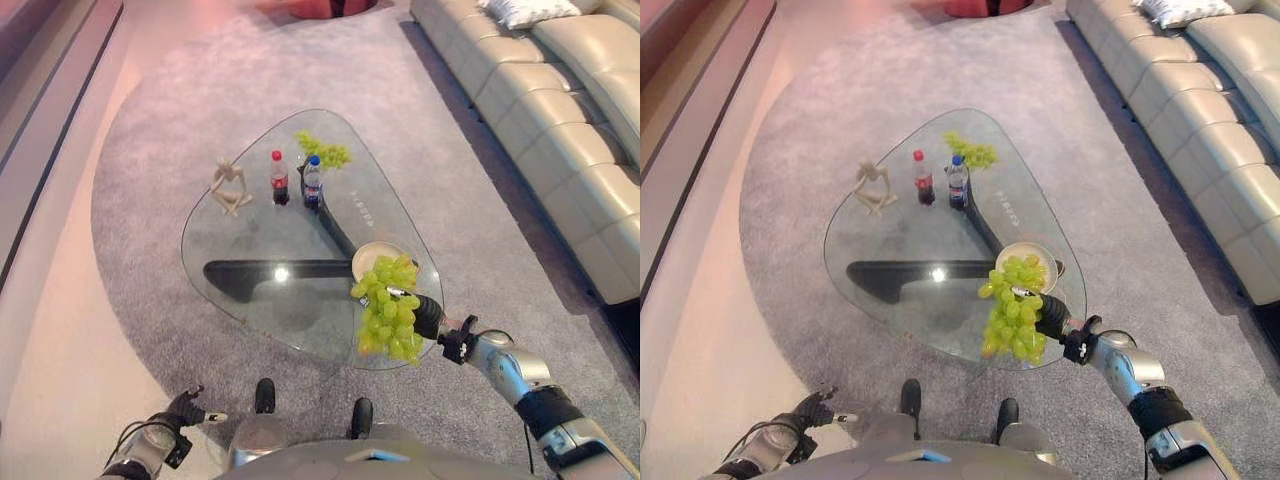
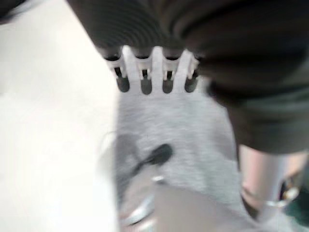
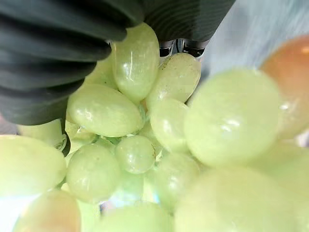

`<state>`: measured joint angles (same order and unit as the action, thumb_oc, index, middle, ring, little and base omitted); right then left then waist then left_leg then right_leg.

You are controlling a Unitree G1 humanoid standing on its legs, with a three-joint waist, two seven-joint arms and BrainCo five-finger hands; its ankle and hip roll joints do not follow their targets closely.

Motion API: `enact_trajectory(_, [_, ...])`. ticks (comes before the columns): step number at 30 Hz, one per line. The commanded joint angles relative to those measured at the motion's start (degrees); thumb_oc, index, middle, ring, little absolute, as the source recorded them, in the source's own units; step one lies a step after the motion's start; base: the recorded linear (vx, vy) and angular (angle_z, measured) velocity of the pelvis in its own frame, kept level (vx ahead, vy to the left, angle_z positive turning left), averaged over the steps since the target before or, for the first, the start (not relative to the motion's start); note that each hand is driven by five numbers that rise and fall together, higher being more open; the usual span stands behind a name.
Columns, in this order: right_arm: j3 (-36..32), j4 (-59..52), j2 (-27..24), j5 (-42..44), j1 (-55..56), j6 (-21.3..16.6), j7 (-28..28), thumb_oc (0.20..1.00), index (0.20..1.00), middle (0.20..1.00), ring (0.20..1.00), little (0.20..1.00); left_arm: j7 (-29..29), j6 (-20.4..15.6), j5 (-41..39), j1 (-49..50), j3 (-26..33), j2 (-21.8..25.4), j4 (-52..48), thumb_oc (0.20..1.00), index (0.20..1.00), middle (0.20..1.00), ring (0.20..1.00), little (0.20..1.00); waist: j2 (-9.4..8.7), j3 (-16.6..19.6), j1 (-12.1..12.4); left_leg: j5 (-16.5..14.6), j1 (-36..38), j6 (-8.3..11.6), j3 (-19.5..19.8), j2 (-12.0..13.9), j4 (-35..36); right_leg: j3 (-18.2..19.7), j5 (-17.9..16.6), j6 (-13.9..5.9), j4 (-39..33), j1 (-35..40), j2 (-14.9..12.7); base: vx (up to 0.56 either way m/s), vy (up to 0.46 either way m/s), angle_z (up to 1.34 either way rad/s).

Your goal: Pick up fruits into the plate

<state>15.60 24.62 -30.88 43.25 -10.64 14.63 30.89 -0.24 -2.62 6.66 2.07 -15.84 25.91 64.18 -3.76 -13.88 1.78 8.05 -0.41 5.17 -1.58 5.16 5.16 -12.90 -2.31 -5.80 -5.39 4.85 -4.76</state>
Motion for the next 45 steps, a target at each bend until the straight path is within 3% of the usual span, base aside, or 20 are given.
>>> enact_trajectory(1, [-3.49,1.12,-3.51,-3.64,-8.80,-6.22,-6.75,0.200,0.200,0.200,0.200,0.200,2.58,-1.49,-1.96,-3.59,0.12,0.45,3.60,1.000,1.000,1.000,1.000,1.000,-0.20,-3.51,1.59,-5.96,2.29,-1.86,-0.43,-1.09,-0.16,1.50,0.67,0.90,4.82,-2.70,1.45,-0.08,-0.075,0.14])
enact_trajectory(7, [-5.16,11.36,-9.35,-8.26,-18.74,-8.94,-14.36,0.200,0.200,0.200,0.200,0.200,3.30,-3.66,-5.14,-8.07,-2.58,0.48,0.97,1.000,1.000,1.000,1.000,1.000,1.70,-8.20,2.52,-5.04,-1.43,-1.97,1.38,-1.64,-0.57,0.32,1.15,1.69,6.90,-6.30,1.73,-0.12,-0.012,0.16])
enact_trajectory(10, [-5.23,15.65,-11.76,-13.40,-23.97,-10.03,-21.51,0.200,0.200,0.200,0.200,0.200,3.84,-3.85,-7.85,-11.09,-4.48,0.57,-3.06,1.000,1.000,1.000,1.000,1.000,3.50,-11.00,2.95,-4.35,-3.88,-2.03,2.37,-2.19,-0.92,-0.45,1.61,1.95,8.53,-8.71,1.68,-0.14,0.041,0.10])
enact_trajectory(16, [-3.35,19.63,-15.40,-19.61,-32.54,-8.38,-31.63,0.200,0.200,0.200,0.200,0.200,5.42,-3.27,-11.04,-14.80,-7.78,0.51,-11.53,1.000,1.000,1.000,1.000,1.000,7.12,-15.90,3.20,-2.59,-8.46,-2.33,4.08,-3.74,-1.59,-1.80,1.79,2.09,10.97,-13.44,1.11,-0.13,0.053,0.15])
enact_trajectory(22, [1.09,24.18,-16.71,-25.89,-39.71,-4.93,-36.86,0.200,0.200,0.200,0.200,0.200,5.91,-2.52,-13.75,-14.81,-9.41,0.14,-11.73,1.000,1.000,1.000,1.000,1.000,9.21,-15.92,3.72,-1.37,-14.19,-2.27,4.19,-4.39,-2.38,-2.42,1.98,2.04,13.29,-19.72,0.32,-0.05,0.057,0.02])
enact_trajectory(37, [6.09,30.87,-16.61,-32.03,-48.12,1.71,-40.83,0.213,0.213,0.213,0.213,0.213,5.74,-3.65,-17.37,-15.03,-11.56,0.42,-15.74,1.000,1.000,1.000,1.000,1.000,11.73,-15.92,5.45,-0.60,-21.14,-2.78,4.00,-5.55,-4.15,-2.51,2.42,2.25,16.71,-27.56,-0.45,0.00,0.023,-0.03])
enact_trajectory(38, [6.21,31.41,-16.50,-31.99,-48.36,1.75,-40.86,0.561,0.561,0.561,0.561,0.561,5.69,-3.65,-17.43,-15.05,-11.69,0.46,-15.84,1.000,1.000,1.000,1.000,1.000,11.84,-15.92,5.52,-0.59,-21.31,-2.83,4.02,-5.60,-4.22,-2.55,2.43,2.26,16.89,-27.82,-0.51,0.00,0.021,0.06])
enact_trajectory(39, [6.31,31.98,-16.40,-32.43,-48.63,2.01,-40.79,1.000,1.000,1.000,1.000,1.000,5.54,-3.59,-17.52,-15.00,-11.78,0.53,-15.92,1.000,1.000,1.000,1.000,1.000,11.95,-15.92,5.64,-0.61,-21.42,-2.87,4.04,-5.65,-4.34,-2.60,2.47,2.25,17.14,-28.05,-0.58,0.00,0.016,0.05])
enact_trajectory(45, [6.90,33.28,-15.81,-33.54,-48.93,1.83,-40.45,1.000,1.000,1.000,1.000,1.000,5.24,-3.76,-17.51,-14.93,-12.01,0.40,-15.84,1.000,1.000,1.000,1.000,1.000,12.13,-15.92,5.89,-0.62,-21.29,-3.08,4.03,-5.96,-4.51,-2.60,2.52,2.24,17.82,-28.43,-0.87,0.01,0.027,0.02])
